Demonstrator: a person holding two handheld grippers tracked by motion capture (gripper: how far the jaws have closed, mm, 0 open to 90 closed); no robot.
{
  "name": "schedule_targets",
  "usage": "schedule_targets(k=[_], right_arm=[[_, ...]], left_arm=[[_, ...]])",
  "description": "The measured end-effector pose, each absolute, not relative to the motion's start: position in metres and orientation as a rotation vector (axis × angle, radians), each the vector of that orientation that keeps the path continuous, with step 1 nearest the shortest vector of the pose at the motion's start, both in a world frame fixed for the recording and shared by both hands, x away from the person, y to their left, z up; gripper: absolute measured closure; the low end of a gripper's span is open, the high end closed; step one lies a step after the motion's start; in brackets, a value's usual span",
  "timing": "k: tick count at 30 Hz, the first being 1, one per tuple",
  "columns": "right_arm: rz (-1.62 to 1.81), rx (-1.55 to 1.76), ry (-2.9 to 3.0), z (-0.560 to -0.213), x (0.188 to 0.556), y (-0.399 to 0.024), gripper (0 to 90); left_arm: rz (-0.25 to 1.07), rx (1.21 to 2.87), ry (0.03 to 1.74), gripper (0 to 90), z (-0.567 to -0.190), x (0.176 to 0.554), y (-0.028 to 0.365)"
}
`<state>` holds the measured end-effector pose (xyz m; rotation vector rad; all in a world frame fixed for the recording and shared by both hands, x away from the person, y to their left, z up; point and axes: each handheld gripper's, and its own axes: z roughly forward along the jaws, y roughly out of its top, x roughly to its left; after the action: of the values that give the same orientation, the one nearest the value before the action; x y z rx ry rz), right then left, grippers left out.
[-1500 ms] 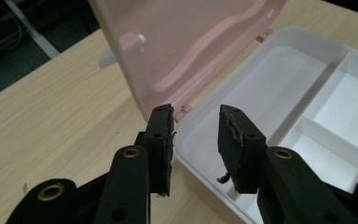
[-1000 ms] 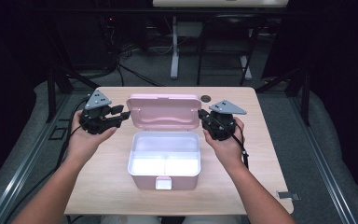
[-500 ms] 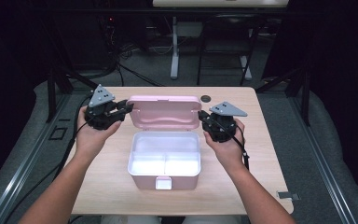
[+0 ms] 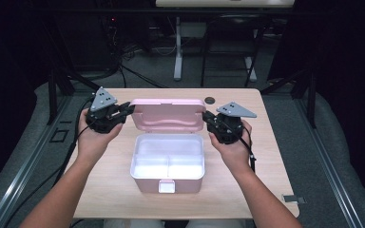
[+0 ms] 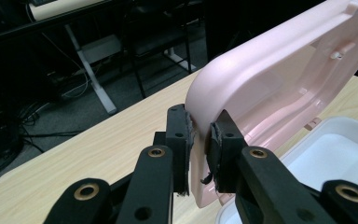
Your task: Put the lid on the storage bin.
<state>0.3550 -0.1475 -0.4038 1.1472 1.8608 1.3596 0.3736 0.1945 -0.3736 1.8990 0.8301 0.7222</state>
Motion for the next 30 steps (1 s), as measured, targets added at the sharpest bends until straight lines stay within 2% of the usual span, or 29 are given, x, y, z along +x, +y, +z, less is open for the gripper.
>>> schedule_targets(k=[9,30], right_arm=[[1.385,1.110,1.840,-0.387,0.345,-0.147,83.4],[1.388,1.053,1.877,-0.392,0.318,-0.150,80.3]], left_arm=[[0.726,1.907,0.821,79.4,-0.374,0.368,0.195],[0.700,1.934,0.778,75.7,-0.382,0.338,0.200]])
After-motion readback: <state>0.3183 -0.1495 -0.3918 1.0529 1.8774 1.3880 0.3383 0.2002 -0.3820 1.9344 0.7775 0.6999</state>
